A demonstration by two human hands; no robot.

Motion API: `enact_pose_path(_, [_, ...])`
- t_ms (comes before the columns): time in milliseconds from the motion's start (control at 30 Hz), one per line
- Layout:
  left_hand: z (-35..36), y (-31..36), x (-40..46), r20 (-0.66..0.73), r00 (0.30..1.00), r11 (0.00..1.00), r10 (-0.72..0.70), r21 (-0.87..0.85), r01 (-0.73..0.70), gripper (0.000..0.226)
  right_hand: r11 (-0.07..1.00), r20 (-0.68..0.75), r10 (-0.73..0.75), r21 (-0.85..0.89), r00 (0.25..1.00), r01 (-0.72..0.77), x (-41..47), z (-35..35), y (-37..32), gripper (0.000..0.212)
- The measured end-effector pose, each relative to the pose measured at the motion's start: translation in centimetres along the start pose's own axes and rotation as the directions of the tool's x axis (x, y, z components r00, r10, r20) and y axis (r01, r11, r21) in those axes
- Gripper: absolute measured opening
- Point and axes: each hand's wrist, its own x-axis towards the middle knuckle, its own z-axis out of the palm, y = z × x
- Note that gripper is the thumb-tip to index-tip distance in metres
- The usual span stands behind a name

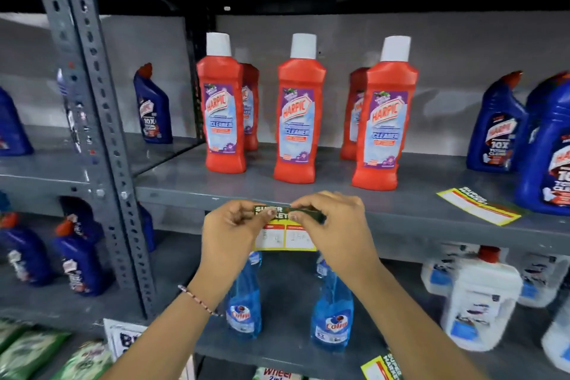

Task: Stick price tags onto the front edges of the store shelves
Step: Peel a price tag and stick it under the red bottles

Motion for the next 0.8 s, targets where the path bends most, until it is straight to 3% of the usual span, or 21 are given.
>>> enact_pose_path(133, [-0.4, -0.4, 1.4, 0.024, 1.0, 0.992, 0.012, 0.129, -0.015, 0.012, 0.994, -0.055, 0.016, -0.111, 0.998, -0.022, 0.4, 1.1, -0.1, 0.009])
enact_pose_path(333, [-0.5, -0.9, 2.0, 0.042, 0.998, 0.982, 0.048, 0.179, -0.055, 0.015, 0.987, -0.079, 0.041, -0.15, 0.996, -0.052, 0.3, 1.5, -0.4, 0.009])
enact_pose_path(567, [-1.3, -0.3, 2.5, -0.079, 0.97, 0.9, 0.229, 0.396, -0.18, 0.045, 0.972, -0.135, 0.131, -0.175, 0.982, -0.153, 0.2, 0.8, -0.5, 0.015])
enact_pose_path(700, [-0.5, 0.4, 2.1, -0.025, 0.893, 0.829, 0.449, 0.385, -0.406, 0.032, 0.951, -0.164, 0.136, -0.255, 0.977, -0.175, -1.3, -1.1, 0.2, 0.023])
enact_pose_path(800, [2.3, 2.1, 1.1, 0.023, 0.88, 0.856, 0.474, 0.223, -0.467, 0.023, 0.967, -0.237, 0.137, -0.179, 0.962, -0.182, -2.4, -4.1, 1.9, 0.033])
